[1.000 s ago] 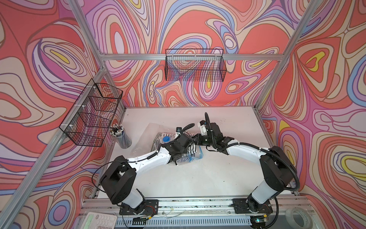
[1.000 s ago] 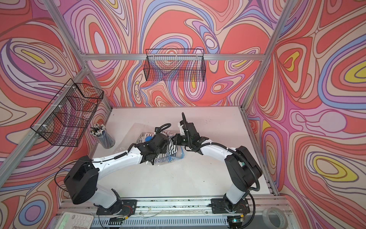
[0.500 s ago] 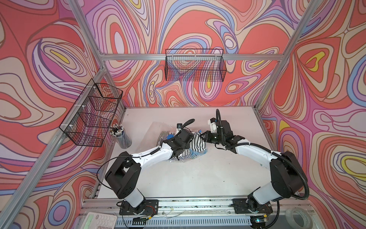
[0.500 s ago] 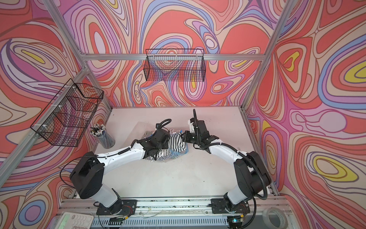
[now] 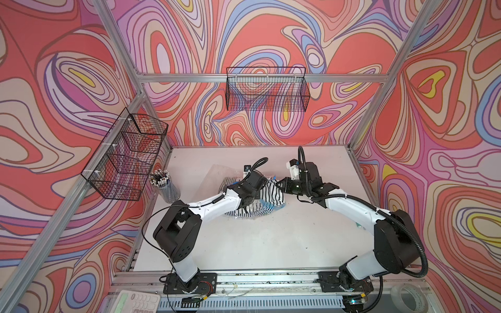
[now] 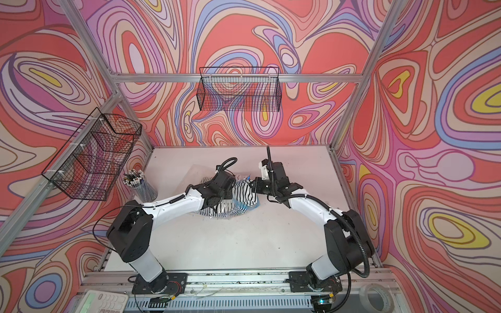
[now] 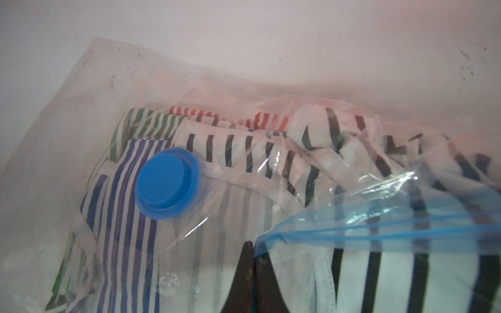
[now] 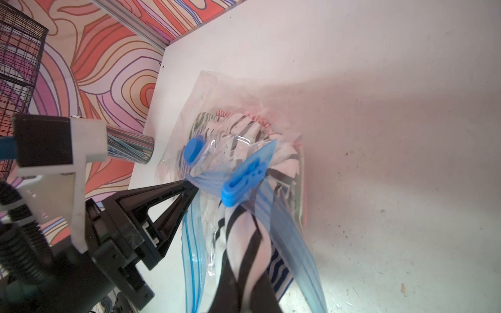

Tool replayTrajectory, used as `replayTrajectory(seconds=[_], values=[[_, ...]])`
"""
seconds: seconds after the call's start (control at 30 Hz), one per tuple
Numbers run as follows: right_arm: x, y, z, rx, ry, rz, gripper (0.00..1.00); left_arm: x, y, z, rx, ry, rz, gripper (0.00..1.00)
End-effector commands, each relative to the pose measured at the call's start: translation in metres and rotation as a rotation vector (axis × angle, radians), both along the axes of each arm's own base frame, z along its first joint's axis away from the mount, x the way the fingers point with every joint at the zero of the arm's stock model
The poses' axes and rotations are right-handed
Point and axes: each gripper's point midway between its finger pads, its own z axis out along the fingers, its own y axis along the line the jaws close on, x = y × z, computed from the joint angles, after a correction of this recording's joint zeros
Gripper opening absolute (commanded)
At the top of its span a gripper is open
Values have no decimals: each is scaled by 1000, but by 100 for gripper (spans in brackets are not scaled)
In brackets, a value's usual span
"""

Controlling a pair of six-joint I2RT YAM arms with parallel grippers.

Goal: Take the tank top out of the vacuum bag
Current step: Take out the tank top from the vacuum bag.

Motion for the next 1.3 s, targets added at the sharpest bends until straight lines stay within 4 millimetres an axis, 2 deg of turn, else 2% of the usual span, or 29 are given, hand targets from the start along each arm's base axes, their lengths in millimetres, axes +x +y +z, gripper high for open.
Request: replayTrajectory(seconds=[0.0,0.23,0.37,0.57,0.63,0.8,1.03,1.27], values=[[9,-3,39,51,-103,-8,0,4,19,-2,59,26,48,0],[3,7,39,38,-99,47,0,16,3,17,11,-11,23,0],[3,13,47,64,-112,76,0,19,-6,22,-6,-20,6,0],[6,12,60,66,-140,72,0,20,-7,32,5,-41,-11,0],[7,13,57,66,-134,74,0,20,-4,41,6,-58,-12,36],[11,14,47,60,-114,67,0,14,1,66,-8,-110,-25,81],[17,13,37,44,-100,53,0,2,-1,91,-86,-142,-68,100],[20,14,34,44,-93,54,0,-10,-8,103,-165,-139,-121,100]])
